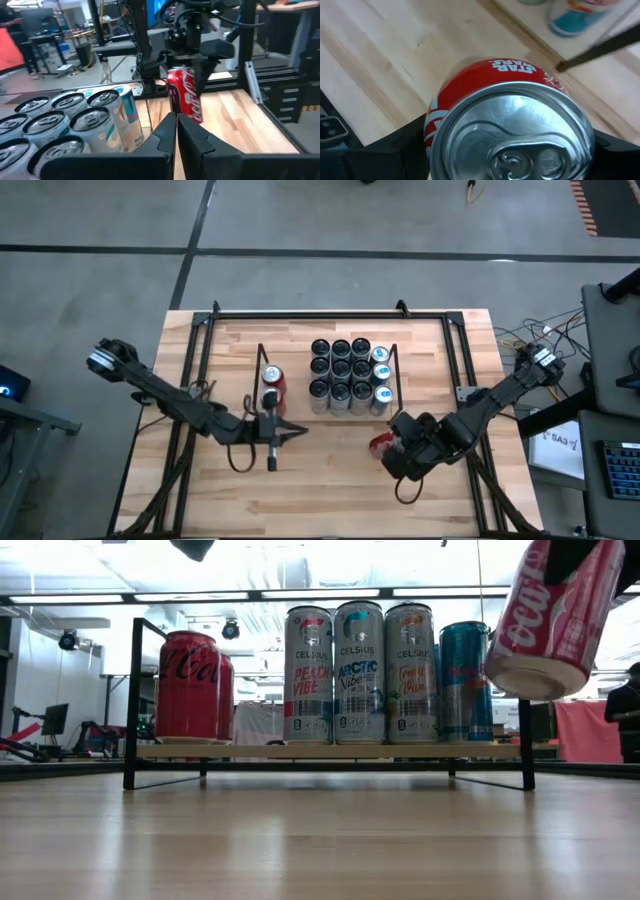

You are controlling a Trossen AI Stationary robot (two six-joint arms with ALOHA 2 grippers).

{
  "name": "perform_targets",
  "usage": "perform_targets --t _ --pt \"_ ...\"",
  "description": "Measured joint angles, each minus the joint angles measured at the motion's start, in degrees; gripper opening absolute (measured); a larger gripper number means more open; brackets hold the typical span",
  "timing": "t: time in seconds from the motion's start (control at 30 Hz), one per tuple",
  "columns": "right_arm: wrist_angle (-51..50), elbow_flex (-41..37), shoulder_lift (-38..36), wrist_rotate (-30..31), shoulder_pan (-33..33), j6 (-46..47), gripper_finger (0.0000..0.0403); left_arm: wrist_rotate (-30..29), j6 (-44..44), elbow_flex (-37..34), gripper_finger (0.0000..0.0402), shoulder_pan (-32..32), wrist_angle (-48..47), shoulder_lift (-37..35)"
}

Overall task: Place canned beverage on shelf
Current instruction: Put the red and white soda can on the shelf

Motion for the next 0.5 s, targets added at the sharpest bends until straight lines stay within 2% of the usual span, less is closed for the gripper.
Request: perform_targets --t 0.3,0.5 --pt "4.09 0.19 5.84 0.04 -0.04 -4.73 0.0303 -3.44 0.04 10.48 0.0000 -1.88 -4.22 12.28" --pt "3.94 2.68 9.73 0.08 -0.04 -7.19 0.0303 -4.61 0.37 15.74 0.0000 -2.99 -7.09 17.90"
